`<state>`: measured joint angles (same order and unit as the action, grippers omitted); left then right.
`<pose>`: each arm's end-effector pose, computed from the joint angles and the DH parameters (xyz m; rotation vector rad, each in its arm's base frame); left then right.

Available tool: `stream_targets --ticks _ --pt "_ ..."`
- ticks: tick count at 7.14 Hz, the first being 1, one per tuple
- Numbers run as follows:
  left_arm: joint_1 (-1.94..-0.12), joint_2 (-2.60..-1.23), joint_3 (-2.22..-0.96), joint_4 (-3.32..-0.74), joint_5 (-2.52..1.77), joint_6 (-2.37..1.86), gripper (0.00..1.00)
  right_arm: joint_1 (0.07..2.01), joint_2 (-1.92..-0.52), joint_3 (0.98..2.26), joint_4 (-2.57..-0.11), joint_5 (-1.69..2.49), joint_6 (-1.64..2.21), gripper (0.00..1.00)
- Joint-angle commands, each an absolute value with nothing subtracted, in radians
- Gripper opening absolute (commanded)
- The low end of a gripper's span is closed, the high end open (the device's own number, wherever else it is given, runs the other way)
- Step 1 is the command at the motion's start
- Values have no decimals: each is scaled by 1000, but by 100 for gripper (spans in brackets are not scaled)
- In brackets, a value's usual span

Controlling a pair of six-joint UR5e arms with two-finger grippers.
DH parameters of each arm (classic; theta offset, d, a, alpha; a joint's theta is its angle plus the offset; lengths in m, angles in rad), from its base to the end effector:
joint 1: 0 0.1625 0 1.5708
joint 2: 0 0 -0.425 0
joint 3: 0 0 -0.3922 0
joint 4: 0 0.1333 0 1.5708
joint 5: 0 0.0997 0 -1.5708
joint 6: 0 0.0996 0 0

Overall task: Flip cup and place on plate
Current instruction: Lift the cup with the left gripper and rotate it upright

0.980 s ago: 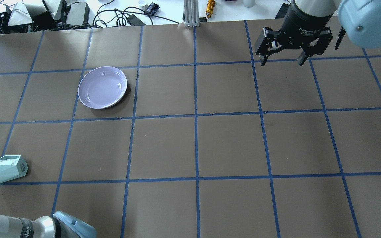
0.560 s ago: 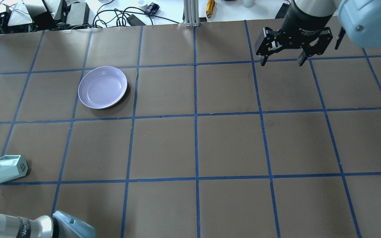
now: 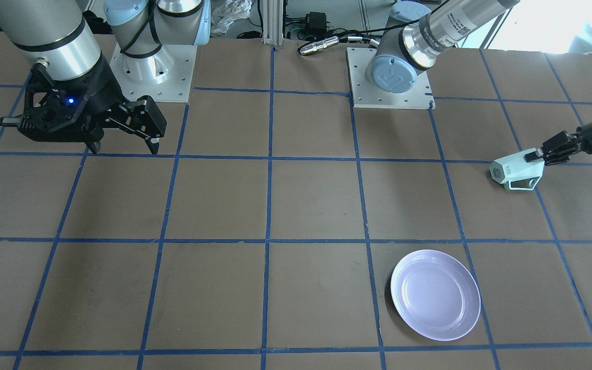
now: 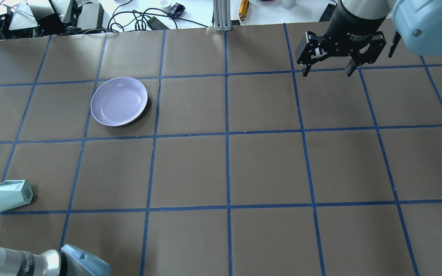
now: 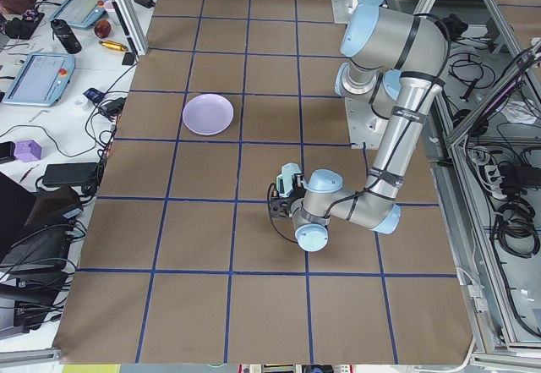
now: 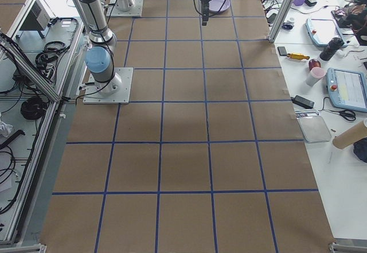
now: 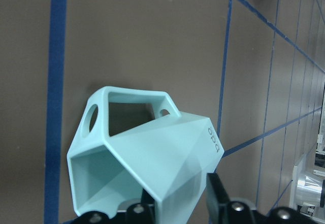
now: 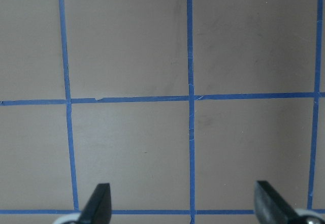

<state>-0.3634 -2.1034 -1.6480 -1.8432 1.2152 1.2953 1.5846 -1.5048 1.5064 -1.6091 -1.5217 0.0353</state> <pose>0.4343 -0.3449 0.1677 0.0899 -2.2075 0.0492 0.1454 -0.5216 0.4902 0.0318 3.0910 -0.0548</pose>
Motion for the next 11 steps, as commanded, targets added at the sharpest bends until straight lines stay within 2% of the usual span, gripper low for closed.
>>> stream_targets --ticks 1,5,8,11 --pt "-364 -2103 -1646 -1887 1183 1310 0 1585 -1505 1506 -1609 -1522 35 100" --pt "-435 -2062 -1467 -2032 1170 1286 0 1585 -1505 1506 -1609 -1522 35 100" --pt "-642 -1978 -1344 -2031 1238 1128 0 1585 -1506 1506 -1609 -1522 37 100" --pt "-904 -1922 -1333 -1943 1273 845 0 1585 -1505 1506 -1608 -1520 37 100"
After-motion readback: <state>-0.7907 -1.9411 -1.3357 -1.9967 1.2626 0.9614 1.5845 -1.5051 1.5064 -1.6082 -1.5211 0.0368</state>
